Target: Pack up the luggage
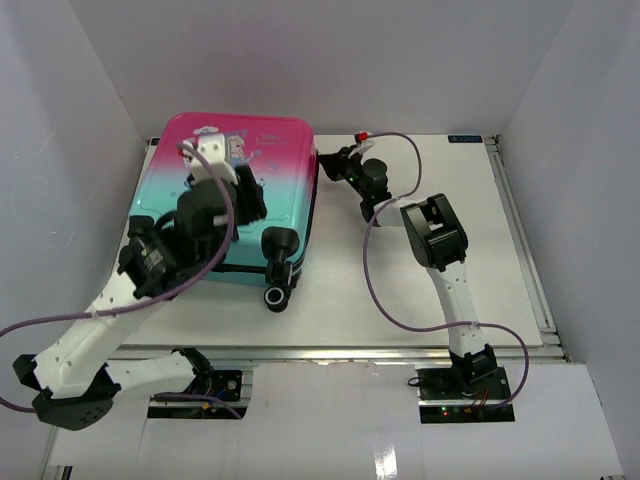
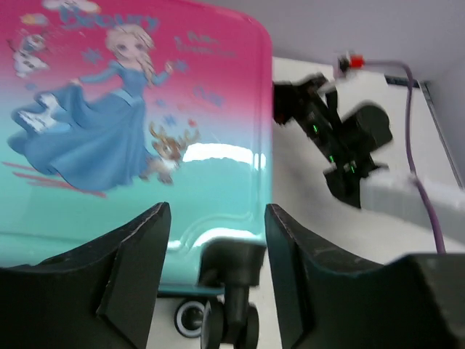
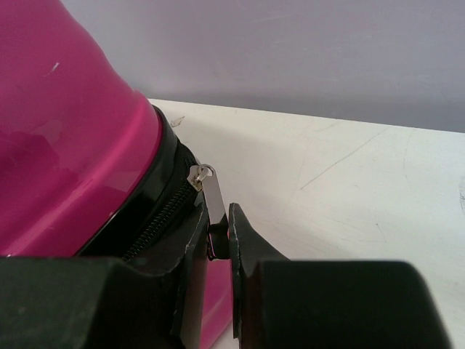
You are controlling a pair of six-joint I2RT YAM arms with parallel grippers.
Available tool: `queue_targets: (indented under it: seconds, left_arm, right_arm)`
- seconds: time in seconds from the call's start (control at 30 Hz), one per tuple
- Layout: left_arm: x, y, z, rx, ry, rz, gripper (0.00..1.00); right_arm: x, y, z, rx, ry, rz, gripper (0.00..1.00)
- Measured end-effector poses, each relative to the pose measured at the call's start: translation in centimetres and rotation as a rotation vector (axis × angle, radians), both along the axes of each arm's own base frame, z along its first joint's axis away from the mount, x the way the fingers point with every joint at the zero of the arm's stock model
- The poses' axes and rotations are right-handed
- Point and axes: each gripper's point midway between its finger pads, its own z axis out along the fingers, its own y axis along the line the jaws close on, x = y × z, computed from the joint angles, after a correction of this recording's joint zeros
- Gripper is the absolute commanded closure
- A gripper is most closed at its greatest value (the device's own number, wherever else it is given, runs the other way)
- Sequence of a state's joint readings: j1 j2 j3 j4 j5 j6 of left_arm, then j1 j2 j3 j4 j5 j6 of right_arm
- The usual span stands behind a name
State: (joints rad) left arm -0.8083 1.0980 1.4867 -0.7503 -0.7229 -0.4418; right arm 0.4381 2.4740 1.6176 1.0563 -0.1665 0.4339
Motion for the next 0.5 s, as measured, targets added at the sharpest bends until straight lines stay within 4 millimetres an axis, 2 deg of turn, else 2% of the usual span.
queue_targets:
  seconds: [0.07, 0.13, 0.17, 0.27, 0.3, 0.33, 0.4, 0.5]
  left_arm:
    - [3.4, 2.3, 0.1, -0.001, 0.012, 0.103, 0.59]
    - [6.5, 5.2, -2.2, 0.026, 0.062, 0.210, 0.66]
    - [7.7, 7.0, -4.0, 0.044, 0.103, 0.263, 0.70]
    - [9.4, 12.5, -9.1, 0.055, 0.231, 0.383, 0.79]
    - [9.4, 14.4, -9.8, 0.046, 0.254, 0.425, 0.80]
    - [9.3, 16.1, -10.1, 0.037, 0.263, 0.469, 0.81]
    - [8.9, 18.6, -9.2, 0.022, 0.231, 0.543, 0.80]
    - [8.3, 19.7, -6.4, 0.006, 0.157, 0.567, 0.78]
  right_arm:
    - [-0.3, -0.5, -0.2, 0.012, 0.005, -0.009, 0.92]
    - [-0.9, -1.7, -0.2, 0.033, 0.016, -0.021, 0.92]
    - [-1.3, -2.4, -0.4, 0.046, 0.030, -0.028, 0.92]
    - [-2.6, -5.2, -0.6, 0.092, 0.071, -0.053, 0.92]
    - [-2.9, -6.2, -0.7, 0.106, 0.081, -0.063, 0.92]
    - [-3.2, -7.1, -0.7, 0.119, 0.089, -0.073, 0.92]
    - [-3.9, -9.0, -0.8, 0.138, 0.101, -0.101, 0.92]
    - [-5.4, -11.9, -1.0, 0.155, 0.124, -0.163, 0.92]
